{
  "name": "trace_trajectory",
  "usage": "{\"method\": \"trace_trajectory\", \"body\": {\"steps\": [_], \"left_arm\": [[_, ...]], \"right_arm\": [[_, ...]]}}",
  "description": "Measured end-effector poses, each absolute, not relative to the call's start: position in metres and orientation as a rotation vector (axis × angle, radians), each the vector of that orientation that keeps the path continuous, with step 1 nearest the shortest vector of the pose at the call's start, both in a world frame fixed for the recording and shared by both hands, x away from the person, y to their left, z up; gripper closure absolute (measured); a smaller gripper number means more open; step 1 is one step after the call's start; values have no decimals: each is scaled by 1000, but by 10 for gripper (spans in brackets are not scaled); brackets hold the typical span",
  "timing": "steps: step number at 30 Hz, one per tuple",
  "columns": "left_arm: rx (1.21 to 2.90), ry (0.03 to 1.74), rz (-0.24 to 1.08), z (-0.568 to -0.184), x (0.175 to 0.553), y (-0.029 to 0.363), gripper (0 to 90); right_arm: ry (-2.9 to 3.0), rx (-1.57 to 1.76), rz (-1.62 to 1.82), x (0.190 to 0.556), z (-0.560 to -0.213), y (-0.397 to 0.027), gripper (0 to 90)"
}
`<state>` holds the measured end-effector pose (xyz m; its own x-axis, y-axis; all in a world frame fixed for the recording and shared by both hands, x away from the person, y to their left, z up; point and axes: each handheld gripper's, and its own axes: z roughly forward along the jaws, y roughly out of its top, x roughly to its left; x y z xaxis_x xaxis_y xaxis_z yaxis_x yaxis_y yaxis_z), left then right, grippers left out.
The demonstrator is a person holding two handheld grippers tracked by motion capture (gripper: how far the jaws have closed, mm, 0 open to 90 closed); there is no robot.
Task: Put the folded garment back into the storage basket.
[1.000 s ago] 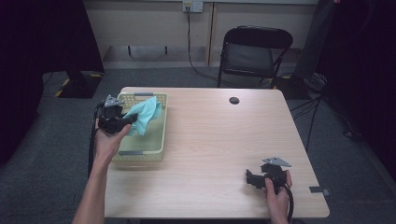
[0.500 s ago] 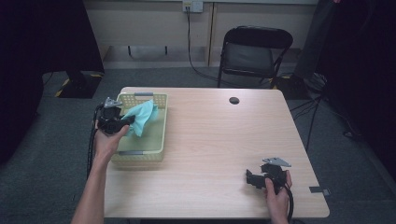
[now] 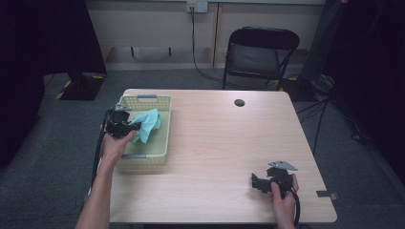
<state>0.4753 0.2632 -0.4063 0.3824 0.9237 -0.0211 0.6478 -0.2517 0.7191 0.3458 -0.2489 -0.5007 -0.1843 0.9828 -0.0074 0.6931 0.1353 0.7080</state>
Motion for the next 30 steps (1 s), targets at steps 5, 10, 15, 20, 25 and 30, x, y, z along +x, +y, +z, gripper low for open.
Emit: {"method": "trace_trajectory", "body": {"steps": [5,10,15,20,25,30], "left_arm": [[2016,1359,521,-412,480,261,786],[2034,1365,513,-416,483,259,785],[2056,1366,492,-420,485,256,785],[2085,1375,466,-422,488,254,783],[2089,1382,453,-422,488,255,778],[2099,1401,424,-423,490,255,764]], "right_arm": [[1941,1605,798,346,-501,-249,0],[1940,1605,798,346,-501,-249,0],[1941,1605,798,346,-501,-249,0],[1941,1605,798,346,-501,-249,0],[1941,1605,798,346,-501,-249,0],[1941,1605,798,346,-501,-249,0]]}}
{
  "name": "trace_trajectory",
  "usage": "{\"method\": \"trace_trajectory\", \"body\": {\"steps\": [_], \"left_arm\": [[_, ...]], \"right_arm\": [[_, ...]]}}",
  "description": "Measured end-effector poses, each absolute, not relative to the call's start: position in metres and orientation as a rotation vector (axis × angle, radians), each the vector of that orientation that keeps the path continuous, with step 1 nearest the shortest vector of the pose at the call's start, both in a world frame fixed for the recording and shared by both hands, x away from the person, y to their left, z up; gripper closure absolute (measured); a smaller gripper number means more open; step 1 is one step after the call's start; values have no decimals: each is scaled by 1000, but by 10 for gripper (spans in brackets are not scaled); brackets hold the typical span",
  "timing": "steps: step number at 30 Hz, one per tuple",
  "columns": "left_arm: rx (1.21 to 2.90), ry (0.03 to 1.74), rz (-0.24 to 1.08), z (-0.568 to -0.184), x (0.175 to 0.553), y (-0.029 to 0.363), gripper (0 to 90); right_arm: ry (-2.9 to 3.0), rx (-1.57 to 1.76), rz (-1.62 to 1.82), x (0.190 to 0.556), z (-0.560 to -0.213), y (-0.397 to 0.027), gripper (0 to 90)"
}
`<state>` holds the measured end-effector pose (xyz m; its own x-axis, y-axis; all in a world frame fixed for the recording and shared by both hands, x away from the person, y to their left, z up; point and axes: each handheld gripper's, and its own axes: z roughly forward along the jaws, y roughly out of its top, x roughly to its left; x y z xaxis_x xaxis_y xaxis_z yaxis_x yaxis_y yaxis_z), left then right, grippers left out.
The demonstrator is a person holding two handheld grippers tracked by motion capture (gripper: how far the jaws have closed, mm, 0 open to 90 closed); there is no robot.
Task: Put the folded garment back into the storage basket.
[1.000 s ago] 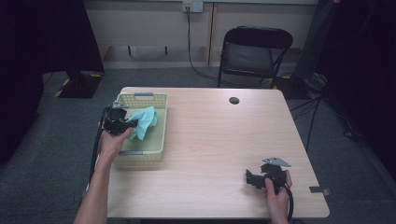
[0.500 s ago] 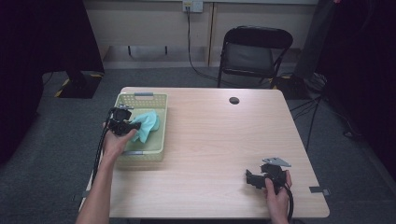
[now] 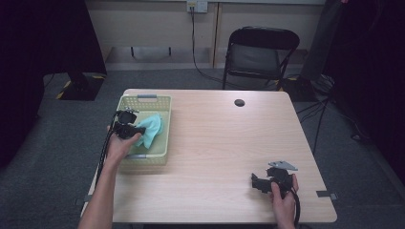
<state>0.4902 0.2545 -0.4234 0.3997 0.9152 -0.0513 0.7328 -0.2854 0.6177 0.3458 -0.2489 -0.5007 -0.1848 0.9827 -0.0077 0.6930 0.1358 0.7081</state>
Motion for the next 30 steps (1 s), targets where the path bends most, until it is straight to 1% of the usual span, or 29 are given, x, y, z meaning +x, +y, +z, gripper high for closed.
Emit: {"method": "trace_trajectory", "body": {"steps": [7,8,9,11,13,14,15,17,18,19,21,30], "left_arm": [[2112,1442,410,-425,493,255,703],[2110,1445,412,-425,493,255,677],[2097,1462,414,-425,493,255,606],[2096,1463,410,-425,493,256,591],[2094,1466,410,-425,494,256,527],[2088,1469,409,-425,494,256,522],[2081,1475,410,-425,494,257,469],[2070,1485,405,-425,494,258,399],[2070,1485,405,-425,494,258,372],[2068,1489,407,-425,494,258,372],[2061,1500,410,-425,494,258,279],[2043,1497,444,-424,490,258,132]], "right_arm": [[1940,1605,798,346,-501,-249,0],[1940,1604,798,346,-501,-249,0],[1941,1605,798,346,-501,-249,0],[1941,1605,798,346,-501,-249,0],[1941,1605,798,346,-501,-249,0],[1940,1604,798,346,-501,-249,0],[1940,1605,799,346,-501,-249,0],[1941,1605,798,346,-501,-249,0],[1941,1605,798,346,-501,-249,0],[1941,1605,798,346,-501,-249,0],[1941,1605,798,346,-501,-249,0],[1940,1604,798,346,-501,-249,0]]}}
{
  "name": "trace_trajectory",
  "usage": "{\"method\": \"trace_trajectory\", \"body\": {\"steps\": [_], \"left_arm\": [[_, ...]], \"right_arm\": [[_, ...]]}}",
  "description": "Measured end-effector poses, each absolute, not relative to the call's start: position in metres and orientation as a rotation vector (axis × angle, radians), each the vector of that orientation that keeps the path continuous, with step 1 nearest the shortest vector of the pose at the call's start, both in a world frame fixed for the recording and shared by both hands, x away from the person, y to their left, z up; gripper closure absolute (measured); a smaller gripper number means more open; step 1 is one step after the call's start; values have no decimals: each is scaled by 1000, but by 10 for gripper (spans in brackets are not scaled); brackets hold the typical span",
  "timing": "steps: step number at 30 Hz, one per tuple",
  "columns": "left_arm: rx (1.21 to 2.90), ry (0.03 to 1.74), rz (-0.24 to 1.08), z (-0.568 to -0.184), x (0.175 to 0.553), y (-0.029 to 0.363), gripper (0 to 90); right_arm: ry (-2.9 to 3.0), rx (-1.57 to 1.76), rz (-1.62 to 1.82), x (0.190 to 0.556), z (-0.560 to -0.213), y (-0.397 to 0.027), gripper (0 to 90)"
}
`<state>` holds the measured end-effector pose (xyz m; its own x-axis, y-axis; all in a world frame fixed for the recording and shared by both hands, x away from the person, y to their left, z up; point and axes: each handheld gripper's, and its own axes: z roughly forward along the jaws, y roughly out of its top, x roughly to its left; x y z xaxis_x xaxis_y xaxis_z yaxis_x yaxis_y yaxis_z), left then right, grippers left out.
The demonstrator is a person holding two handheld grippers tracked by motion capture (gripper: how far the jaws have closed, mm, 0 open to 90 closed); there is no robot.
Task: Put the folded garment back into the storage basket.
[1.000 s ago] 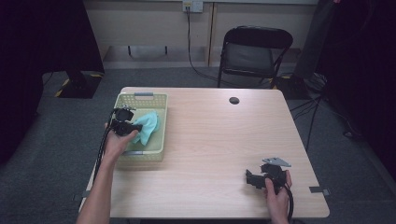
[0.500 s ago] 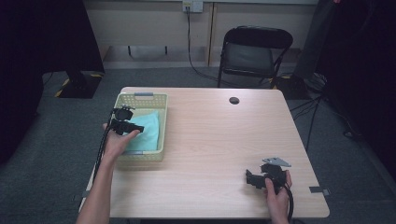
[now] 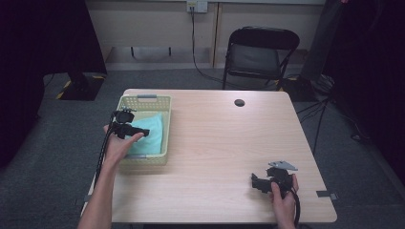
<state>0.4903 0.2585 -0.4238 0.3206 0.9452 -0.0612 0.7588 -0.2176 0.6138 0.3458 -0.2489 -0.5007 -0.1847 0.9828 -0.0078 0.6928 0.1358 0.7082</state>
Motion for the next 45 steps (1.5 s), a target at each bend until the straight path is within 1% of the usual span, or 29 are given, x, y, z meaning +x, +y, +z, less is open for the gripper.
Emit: {"method": "trace_trajectory", "body": {"steps": [6,12,21,24,29,39,45], "left_arm": [[2024,1484,445,-423,490,260,93],[2029,1498,455,-423,489,261,89],[2024,1445,474,-417,484,259,95],[2016,1463,450,-417,484,260,96],[2009,1454,459,-413,480,260,96],[2033,1381,525,-405,468,248,88],[2046,1360,568,-400,461,237,54]], "right_arm": [[1941,1605,799,346,-501,-249,0],[1941,1605,798,346,-501,-249,0],[1940,1605,798,346,-501,-249,0],[1941,1605,798,346,-501,-249,0],[1940,1605,798,346,-501,-249,0],[1940,1605,798,346,-501,-249,0],[1941,1605,798,346,-501,-249,0]]}}
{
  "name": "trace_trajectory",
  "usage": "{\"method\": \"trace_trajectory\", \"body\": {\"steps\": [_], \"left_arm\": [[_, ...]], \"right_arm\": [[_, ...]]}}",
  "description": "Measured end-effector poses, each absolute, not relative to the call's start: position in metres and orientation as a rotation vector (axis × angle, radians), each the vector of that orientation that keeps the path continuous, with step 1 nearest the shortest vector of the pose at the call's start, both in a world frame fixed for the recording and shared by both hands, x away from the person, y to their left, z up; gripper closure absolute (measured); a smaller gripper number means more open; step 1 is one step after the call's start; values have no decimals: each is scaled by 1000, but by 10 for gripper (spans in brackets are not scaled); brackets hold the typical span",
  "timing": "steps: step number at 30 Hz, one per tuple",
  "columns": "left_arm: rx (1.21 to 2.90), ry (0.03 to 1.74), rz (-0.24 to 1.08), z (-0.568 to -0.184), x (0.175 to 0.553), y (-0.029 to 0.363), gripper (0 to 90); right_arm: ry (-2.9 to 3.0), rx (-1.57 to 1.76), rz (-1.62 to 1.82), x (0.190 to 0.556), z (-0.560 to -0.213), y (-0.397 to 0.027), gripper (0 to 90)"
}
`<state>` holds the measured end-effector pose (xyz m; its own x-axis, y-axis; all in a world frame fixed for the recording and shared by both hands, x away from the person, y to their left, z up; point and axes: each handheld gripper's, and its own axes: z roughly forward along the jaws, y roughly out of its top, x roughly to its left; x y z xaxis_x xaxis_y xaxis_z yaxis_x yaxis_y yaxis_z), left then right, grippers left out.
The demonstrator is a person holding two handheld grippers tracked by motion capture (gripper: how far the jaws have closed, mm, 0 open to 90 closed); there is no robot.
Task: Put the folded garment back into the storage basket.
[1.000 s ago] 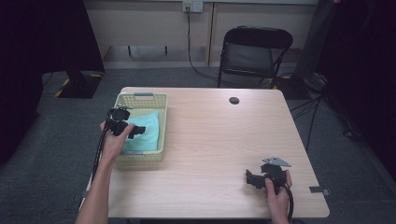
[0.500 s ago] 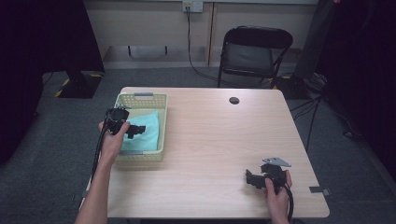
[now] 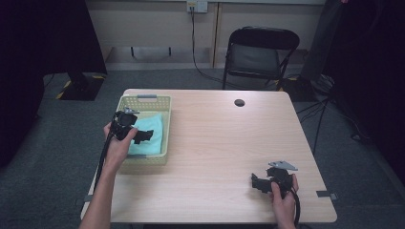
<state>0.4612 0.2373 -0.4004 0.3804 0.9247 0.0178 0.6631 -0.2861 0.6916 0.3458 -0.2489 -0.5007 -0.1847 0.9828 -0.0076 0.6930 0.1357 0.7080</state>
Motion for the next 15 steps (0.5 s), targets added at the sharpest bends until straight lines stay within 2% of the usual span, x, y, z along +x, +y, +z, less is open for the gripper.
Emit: {"method": "trace_trajectory", "body": {"steps": [15], "left_arm": [[2079,1301,566,-390,441,222,51]], "right_arm": [[1941,1605,798,346,-501,-249,0]]}}
